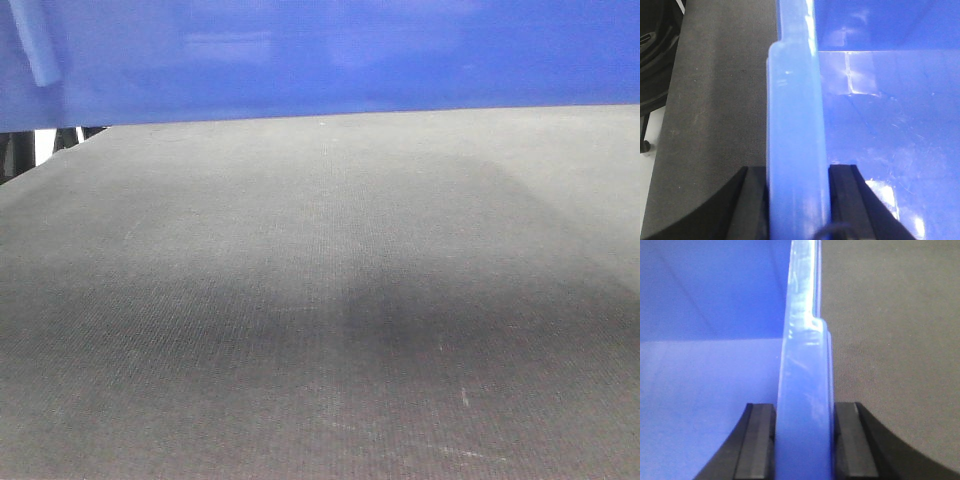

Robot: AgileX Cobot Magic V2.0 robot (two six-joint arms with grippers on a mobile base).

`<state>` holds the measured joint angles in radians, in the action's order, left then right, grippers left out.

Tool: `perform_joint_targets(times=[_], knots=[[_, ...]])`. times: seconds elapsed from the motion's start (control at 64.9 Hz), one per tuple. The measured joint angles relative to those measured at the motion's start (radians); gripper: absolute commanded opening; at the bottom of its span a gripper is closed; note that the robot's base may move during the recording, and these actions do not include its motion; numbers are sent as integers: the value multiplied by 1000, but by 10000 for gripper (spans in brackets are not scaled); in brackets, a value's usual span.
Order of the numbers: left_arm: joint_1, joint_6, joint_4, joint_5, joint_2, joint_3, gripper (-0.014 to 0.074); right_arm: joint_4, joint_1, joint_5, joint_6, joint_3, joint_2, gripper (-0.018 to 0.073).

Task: Move blue bin to conveyor side

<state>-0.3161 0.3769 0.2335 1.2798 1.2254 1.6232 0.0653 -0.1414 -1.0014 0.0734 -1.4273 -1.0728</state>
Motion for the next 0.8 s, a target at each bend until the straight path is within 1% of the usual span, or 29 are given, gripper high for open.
perform_joint_targets(times=[0.801], knots=[[0,0,0,0,0,0,-19,0,0,0,0,0,0,-88]])
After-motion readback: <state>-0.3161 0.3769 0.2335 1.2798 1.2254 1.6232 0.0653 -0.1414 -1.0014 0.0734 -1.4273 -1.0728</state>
